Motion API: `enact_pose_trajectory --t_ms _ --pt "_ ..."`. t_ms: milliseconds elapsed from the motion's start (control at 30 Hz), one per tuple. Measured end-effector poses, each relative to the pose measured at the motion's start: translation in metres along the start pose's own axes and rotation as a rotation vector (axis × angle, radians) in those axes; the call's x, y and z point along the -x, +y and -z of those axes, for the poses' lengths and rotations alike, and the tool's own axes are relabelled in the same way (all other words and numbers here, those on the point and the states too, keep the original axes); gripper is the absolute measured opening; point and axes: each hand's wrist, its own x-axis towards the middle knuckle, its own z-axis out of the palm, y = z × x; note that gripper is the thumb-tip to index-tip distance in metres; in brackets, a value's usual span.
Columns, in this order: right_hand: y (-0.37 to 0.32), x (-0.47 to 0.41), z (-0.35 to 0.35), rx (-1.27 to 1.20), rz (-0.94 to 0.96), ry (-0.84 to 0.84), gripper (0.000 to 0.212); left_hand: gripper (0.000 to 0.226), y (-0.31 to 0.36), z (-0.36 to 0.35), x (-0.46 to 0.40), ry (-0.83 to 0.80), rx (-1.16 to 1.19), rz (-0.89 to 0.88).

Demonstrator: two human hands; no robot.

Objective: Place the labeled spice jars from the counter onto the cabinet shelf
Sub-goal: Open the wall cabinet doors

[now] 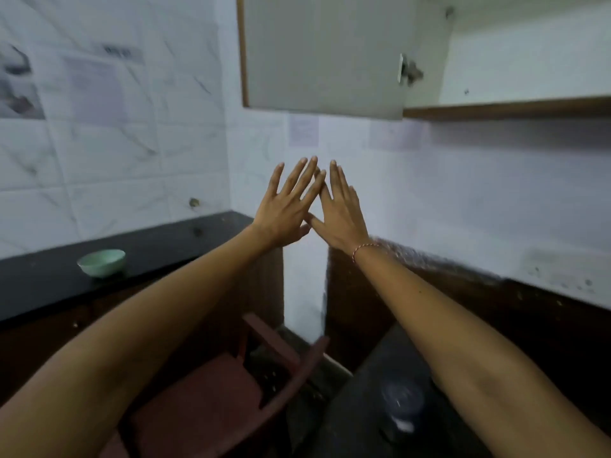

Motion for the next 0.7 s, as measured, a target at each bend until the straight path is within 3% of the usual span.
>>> enact_pose_trajectory --t_ms 300,400,567,700 --pt "0.086 0.161 -0.014 0.188 -0.214 -0.238 0.079 0.099 0.155 -0.050 0.043 -0.134 0.385 -0.277" --pt "0.108 0.214 -0.022 0.151 -0.294 -0.335 0.078 0.098 0.209 -0.068 0.065 -0.204 0.490 -0.369" --pt "0.128 0.286 -0.053 0.059 -0.399 -0.493 0.082 0.094 0.279 -0.104 0.102 -0.437 0.725 -0.380" --pt "0.138 0.318 -0.082 -0.109 -0.520 -0.648 0.095 0.104 0.307 -0.137 0.129 -0.675 0.798 -0.406"
